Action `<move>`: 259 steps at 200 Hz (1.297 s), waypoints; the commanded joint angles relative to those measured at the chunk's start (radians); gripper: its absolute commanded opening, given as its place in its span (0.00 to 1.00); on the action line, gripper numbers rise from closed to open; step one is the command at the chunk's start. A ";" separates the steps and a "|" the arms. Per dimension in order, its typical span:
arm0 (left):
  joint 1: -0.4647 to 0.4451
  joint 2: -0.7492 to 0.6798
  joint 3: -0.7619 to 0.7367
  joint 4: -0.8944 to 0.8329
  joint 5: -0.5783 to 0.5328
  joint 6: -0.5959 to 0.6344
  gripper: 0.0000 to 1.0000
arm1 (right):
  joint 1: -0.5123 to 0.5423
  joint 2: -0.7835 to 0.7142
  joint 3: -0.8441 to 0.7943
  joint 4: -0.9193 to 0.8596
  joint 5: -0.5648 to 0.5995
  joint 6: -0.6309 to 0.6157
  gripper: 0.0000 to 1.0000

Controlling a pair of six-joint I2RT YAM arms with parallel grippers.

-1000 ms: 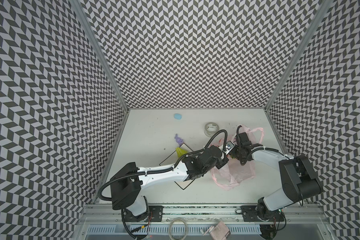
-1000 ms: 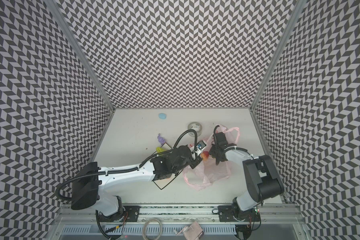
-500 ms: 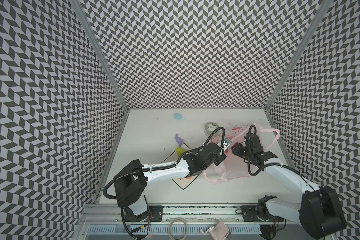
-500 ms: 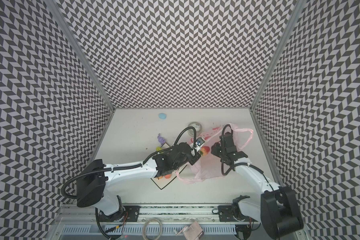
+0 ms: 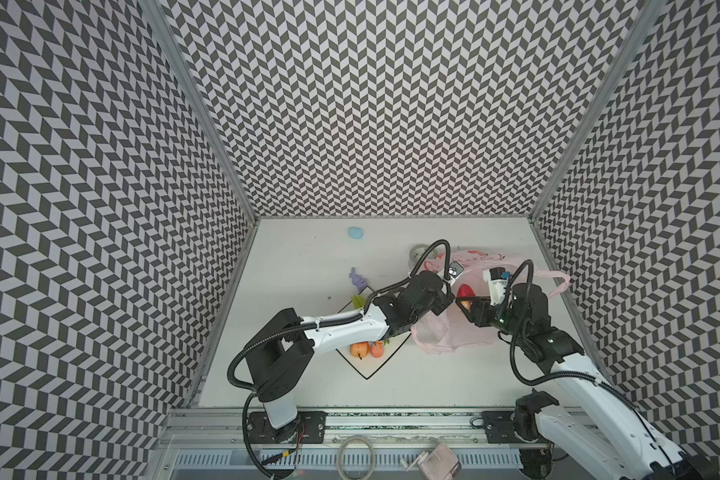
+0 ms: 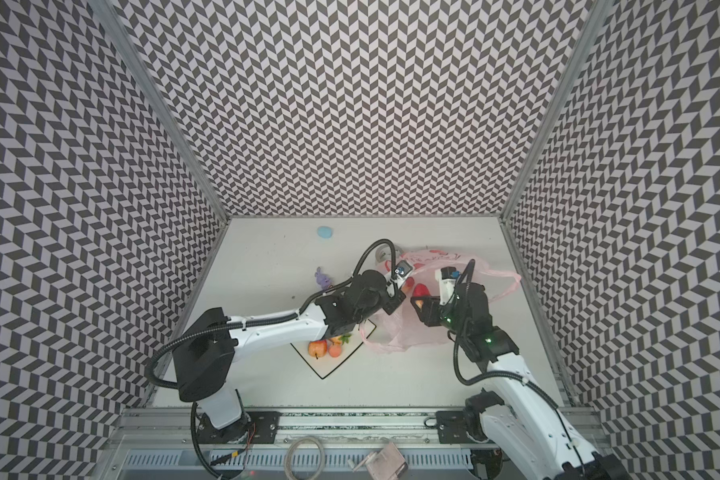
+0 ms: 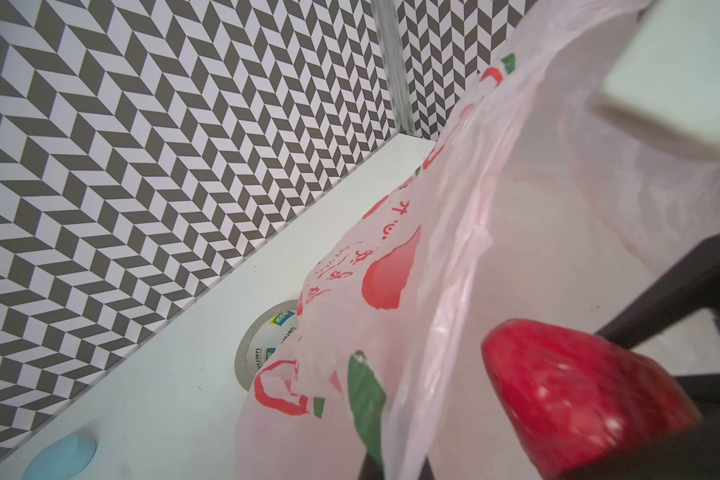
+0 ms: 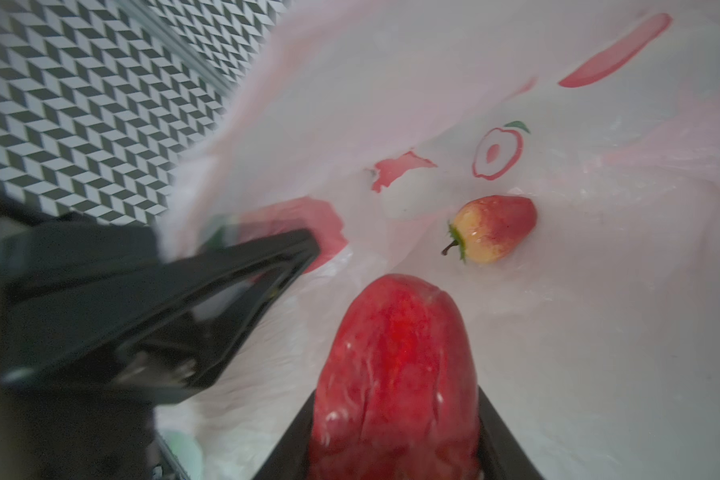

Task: Take the fake fruits out of the plastic bag
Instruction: 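Lift the strawberry out of the bag with the right gripper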

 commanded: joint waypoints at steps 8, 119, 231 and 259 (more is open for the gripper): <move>0.012 0.024 0.036 0.021 0.031 0.010 0.00 | 0.005 -0.062 0.066 -0.078 -0.027 -0.028 0.35; -0.043 -0.137 -0.100 0.102 0.186 0.097 0.84 | 0.004 -0.219 0.385 -0.473 0.254 0.177 0.34; 0.051 -0.785 -0.360 0.053 -0.185 -0.346 0.90 | 0.288 0.245 0.664 -0.318 0.258 -0.028 0.33; 0.176 -0.882 -0.363 -0.165 -0.309 -0.576 0.87 | 0.470 0.383 0.620 -0.251 0.362 0.008 0.33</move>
